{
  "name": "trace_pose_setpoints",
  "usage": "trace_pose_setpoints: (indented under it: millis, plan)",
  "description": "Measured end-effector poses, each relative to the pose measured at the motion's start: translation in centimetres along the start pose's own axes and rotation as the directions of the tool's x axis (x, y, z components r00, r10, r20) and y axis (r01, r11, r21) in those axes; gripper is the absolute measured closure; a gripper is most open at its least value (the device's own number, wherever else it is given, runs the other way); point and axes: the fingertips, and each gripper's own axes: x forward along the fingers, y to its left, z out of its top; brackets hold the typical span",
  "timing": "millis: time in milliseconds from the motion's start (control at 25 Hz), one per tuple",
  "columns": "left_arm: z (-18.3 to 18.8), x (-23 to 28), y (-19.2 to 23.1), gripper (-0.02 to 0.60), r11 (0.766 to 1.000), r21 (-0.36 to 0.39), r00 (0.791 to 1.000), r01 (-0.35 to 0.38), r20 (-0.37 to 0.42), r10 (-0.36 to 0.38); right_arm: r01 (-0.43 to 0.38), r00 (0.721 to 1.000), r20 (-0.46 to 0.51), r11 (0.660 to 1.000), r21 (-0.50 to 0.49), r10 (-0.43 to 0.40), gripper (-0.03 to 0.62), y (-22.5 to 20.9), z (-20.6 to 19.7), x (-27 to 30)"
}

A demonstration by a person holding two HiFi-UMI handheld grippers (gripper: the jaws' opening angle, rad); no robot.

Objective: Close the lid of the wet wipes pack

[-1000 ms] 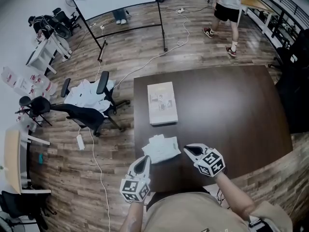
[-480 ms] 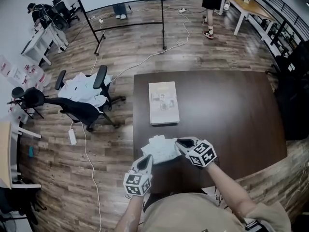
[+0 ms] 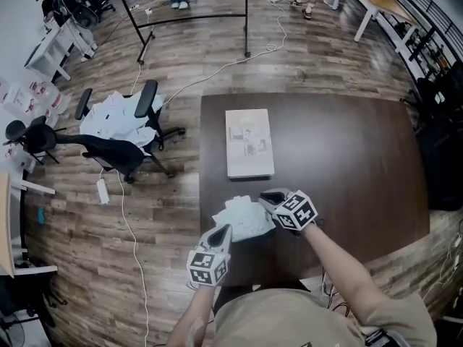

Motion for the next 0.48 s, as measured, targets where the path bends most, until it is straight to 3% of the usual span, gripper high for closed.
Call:
trace_pose_setpoints:
  millis: [480]
  plan:
    - [-2.1,1.3,1.5,0.572,0.999,-0.048,0.999,0.002,-0.049,-0.005,-0.109,0.987,-0.116,0.994,0.002,0.108,0.577,-0.7,-0.1,4.8]
